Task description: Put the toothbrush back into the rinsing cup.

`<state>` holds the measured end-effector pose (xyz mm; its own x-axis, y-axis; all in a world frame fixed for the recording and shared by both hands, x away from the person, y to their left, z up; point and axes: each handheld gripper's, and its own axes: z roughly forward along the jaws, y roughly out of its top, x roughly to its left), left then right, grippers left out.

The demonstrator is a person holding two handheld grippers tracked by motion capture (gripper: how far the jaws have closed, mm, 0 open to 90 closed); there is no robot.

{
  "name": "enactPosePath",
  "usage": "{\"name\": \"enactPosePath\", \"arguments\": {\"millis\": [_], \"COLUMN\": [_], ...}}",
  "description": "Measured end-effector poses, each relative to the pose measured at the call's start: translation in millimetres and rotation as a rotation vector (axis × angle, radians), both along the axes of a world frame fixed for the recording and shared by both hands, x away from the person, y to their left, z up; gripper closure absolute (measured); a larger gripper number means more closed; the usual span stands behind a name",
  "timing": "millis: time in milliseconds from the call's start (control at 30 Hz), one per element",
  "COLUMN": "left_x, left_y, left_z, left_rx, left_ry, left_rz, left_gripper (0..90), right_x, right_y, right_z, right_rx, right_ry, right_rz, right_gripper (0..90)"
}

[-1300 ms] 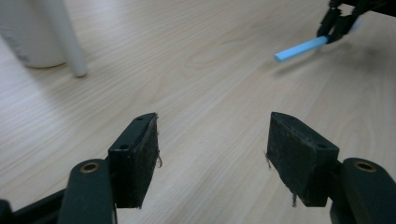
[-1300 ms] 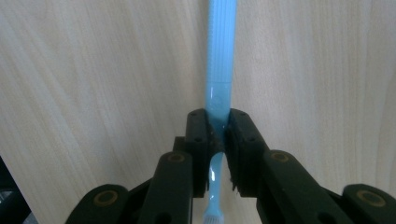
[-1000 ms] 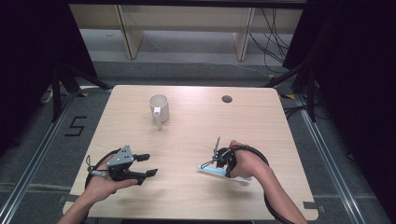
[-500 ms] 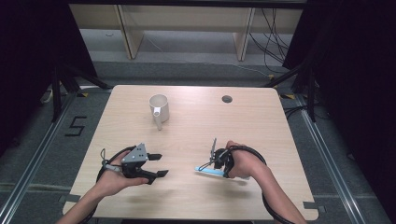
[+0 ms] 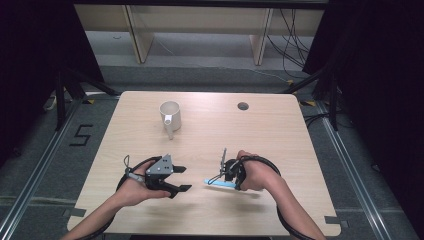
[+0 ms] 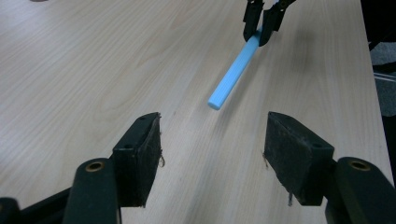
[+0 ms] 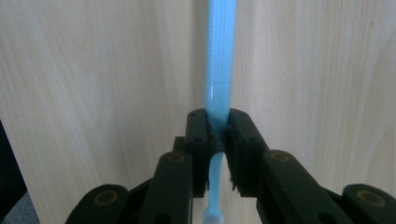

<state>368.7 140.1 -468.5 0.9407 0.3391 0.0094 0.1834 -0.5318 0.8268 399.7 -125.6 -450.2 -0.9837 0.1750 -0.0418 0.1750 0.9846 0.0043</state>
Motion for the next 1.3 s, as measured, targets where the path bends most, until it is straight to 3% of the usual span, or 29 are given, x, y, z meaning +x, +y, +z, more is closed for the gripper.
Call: {"name": "enactPosePath", "arguments": {"millis": [100,133,200,267,300,400,467,500,533,567,700,833,867,967,1100,1133,1233,1267,1300], "left_x": [1.1,2.0,3.0,5.1,5.7,8.3,8.8,10.1,11.1,12.1,13.7,14.2,15.0,16.2,17.4,16.2,16.0,17.3,17.3], "left_y": [-7.9,-9.4,-12.6,-18.1,-19.5,-25.8,-27.5,-29.1,-33.2,-34.8,-42.0,-46.4,-48.8,-50.9,-53.2,-55.6,-57.3,-58.4,-58.4], "left_z": [-1.2,-1.9,-3.8,-7.4,-7.9,-11.4,-11.7,-12.4,-14.6,-15.5,-17.1,-17.9,-19.4,-22.1,-24.2,-25.6,-26.5,-27.2,-27.2], "left_rx": [0.012,0.015,0.015,0.021,0.026,0.021,0.028,0.031,0.008,0.008,0.025,0.034,0.041,0.051,0.053,0.042,0.046,0.055,0.055], "left_ry": [-0.02,-0.022,-0.021,-0.013,-0.009,-0.005,-0.005,-0.008,0.01,0.008,-0.002,-0.009,-0.015,-0.03,-0.036,-0.036,-0.035,-0.041,-0.041], "left_rz": [-0.024,-0.033,-0.043,-0.056,-0.061,-0.075,-0.079,-0.088,-0.095,-0.103,-0.133,-0.15,-0.165,-0.173,-0.188,-0.198,-0.201,-0.208,-0.208], "left_gripper": [36.7,36.8,36.8,36.9,37.0,37.3,37.4,37.7,37.9,38.0,39.0,40.1,40.5,41.6,47.0,47.9,49.2,49.8,50.4], "right_x": [0.0,-2.0,-3.0,-3.5,-0.1,-0.2,0.2,-2.1,-1.8,-0.1,-0.4,-2.8,0.5,1.3,-1.2,-4.0,-2.0,1.8,1.8], "right_y": [1.7,3.7,4.4,6.5,6.0,8.0,7.5,9.9,10.3,10.4,13.8,16.1,16.5,16.9,17.9,19.2,20.0,21.3,21.3], "right_z": [0.1,2.1,2.2,2.3,0.8,3.1,1.8,3.7,3.5,2.3,3.3,4.5,2.9,3.4,5.3,6.2,5.7,5.8,5.8], "right_rx": [0.015,-0.005,-0.001,0.01,0.021,-0.001,0.014,0.001,0.002,0.014,0.019,0.011,0.04,0.045,0.03,0.025,0.042,0.057,0.057], "right_ry": [0.002,-0.001,0.003,-0.005,-0.011,-0.007,-0.011,0.0,0.003,-0.007,-0.002,0.003,-0.013,-0.013,-0.016,0.011,-0.005,-0.016,-0.016], "right_rz": [0.011,-0.009,-0.022,-0.004,0.051,0.058,0.063,0.033,0.041,0.068,0.078,0.05,0.111,0.124,0.101,0.053,0.092,0.148,0.148], "right_gripper": [79.8,79.8,79.8,79.8,79.8,79.8,79.8,79.8,79.8,79.8,79.8,79.8,79.8,79.8,79.8,79.8,79.8,79.8,79.8]}}
